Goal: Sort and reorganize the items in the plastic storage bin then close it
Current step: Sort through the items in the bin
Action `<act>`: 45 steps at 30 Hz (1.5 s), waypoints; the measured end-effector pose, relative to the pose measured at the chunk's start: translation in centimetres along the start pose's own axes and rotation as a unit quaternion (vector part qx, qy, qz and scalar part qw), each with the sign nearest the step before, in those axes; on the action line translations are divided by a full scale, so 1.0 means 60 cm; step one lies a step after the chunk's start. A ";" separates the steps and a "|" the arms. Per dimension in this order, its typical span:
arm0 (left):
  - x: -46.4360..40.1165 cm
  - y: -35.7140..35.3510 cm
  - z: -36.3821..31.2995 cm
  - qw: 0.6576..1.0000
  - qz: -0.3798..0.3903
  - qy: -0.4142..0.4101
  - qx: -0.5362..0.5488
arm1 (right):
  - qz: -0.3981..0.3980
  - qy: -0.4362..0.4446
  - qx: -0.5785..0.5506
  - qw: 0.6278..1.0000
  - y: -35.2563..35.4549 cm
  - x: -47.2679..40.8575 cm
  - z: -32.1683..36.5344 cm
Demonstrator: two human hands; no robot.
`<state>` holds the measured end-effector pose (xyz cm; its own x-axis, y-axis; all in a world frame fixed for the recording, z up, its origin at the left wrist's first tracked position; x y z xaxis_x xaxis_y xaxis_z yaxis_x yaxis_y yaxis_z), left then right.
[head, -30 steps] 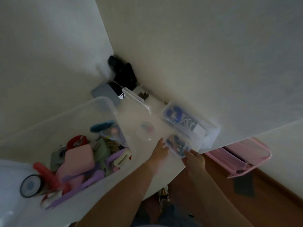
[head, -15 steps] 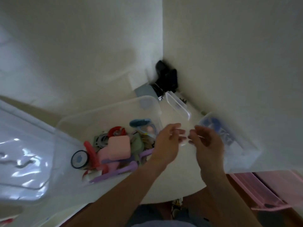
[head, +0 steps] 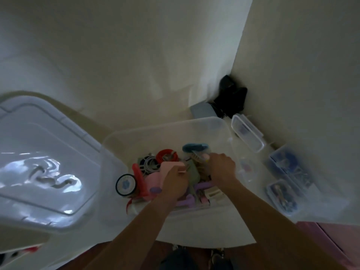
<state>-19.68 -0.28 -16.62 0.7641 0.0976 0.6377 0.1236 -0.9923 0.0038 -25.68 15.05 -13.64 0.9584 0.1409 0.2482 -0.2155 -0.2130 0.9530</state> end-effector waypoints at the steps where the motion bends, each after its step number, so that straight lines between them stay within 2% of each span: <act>1: -0.007 0.001 -0.003 0.998 -0.021 0.015 0.058 | -0.006 -0.010 -0.020 1.000 0.010 0.002 -0.003; 2: -0.014 0.006 -0.005 0.991 -0.033 0.037 0.122 | -0.020 -0.026 -0.055 0.998 0.024 0.009 -0.009; 3: -0.022 0.006 -0.005 0.988 -0.025 0.053 0.141 | -0.048 -0.052 -0.100 0.993 0.043 0.017 -0.022; 4: -0.011 0.006 -0.017 0.989 -0.029 0.060 0.131 | -0.076 -0.075 -0.150 0.983 0.061 0.028 -0.038; 5: 0.001 0.000 -0.034 0.996 -0.020 0.041 0.074 | -0.102 -0.092 -0.199 0.970 0.076 0.042 -0.056; 8: 0.035 -0.027 -0.078 0.996 -0.041 -0.073 0.033 | -0.121 -0.094 -0.350 0.924 0.107 0.099 -0.111; 12: 0.065 -0.096 -0.150 0.970 0.034 -0.227 0.085 | -0.112 -0.105 -0.542 0.826 0.124 0.190 -0.190; 14: 0.069 -0.143 -0.175 0.957 0.096 -0.274 0.020 | -0.161 -0.129 -0.562 0.801 0.122 0.236 -0.228; 17: 0.083 -0.216 -0.188 0.912 0.133 -0.335 -0.194 | -0.215 -0.182 -0.537 0.795 0.096 0.294 -0.274; 19: 0.099 -0.262 -0.168 0.874 0.114 -0.370 -0.293 | -0.188 -0.203 -0.539 0.796 0.054 0.321 -0.294; 20: 0.116 -0.284 -0.154 0.857 0.110 -0.398 -0.306 | -0.166 -0.214 -0.547 0.792 0.030 0.330 -0.301; 22: 0.157 -0.320 -0.114 0.832 0.153 -0.439 -0.302 | -0.135 -0.230 -0.574 0.774 -0.018 0.343 -0.310; 23: 0.178 -0.334 -0.091 0.828 0.190 -0.430 -0.304 | -0.121 -0.233 -0.585 0.767 -0.040 0.348 -0.312; 26: 0.216 -0.354 -0.014 0.837 0.265 -0.336 -0.342 | -0.058 -0.230 -0.628 0.741 -0.098 0.353 -0.313; 28: 0.220 -0.353 0.031 0.830 0.254 -0.304 -0.393 | 0.012 -0.231 -0.674 0.701 -0.136 0.345 -0.312; 31: 0.190 -0.340 0.094 0.827 0.228 -0.265 -0.441 | 0.122 -0.274 -0.748 0.592 -0.198 0.318 -0.296; 32: 0.171 -0.335 0.120 0.829 0.216 -0.253 -0.449 | 0.146 -0.281 -0.761 0.566 -0.215 0.307 -0.289; 33: 0.150 -0.331 0.144 0.825 0.202 -0.250 -0.464 | 0.162 -0.276 -0.765 0.559 -0.230 0.294 -0.282; 36: 0.099 -0.329 0.191 0.791 0.174 -0.244 -0.533 | 0.177 -0.270 -0.745 0.584 -0.265 0.262 -0.263; 38: 0.074 -0.334 0.207 0.763 0.191 -0.217 -0.579 | 0.155 -0.292 -0.678 0.656 -0.291 0.248 -0.260; 41: 0.053 -0.344 0.215 0.746 0.188 -0.212 -0.603 | 0.144 -0.307 -0.549 0.764 -0.322 0.245 -0.274; 45: 0.049 -0.358 0.208 0.754 0.170 -0.216 -0.596 | 0.113 -0.281 -0.430 0.851 -0.311 0.264 -0.301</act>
<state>-12.21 22.28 -24.43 0.7906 -0.4174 0.4480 -0.5860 -0.3037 0.7512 -9.84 38.72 -24.37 0.7609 -0.3452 0.5494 -0.2313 0.6468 0.7267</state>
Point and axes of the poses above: each hand's wrist, its own x-axis away from the middle knuckle, its own y-axis out of the back of the hand, z = x × y, the point moved 2 cm from there along -x, towards the middle knuckle, and after that the axes turned 15 degrees about x, right-handed, at the moved point
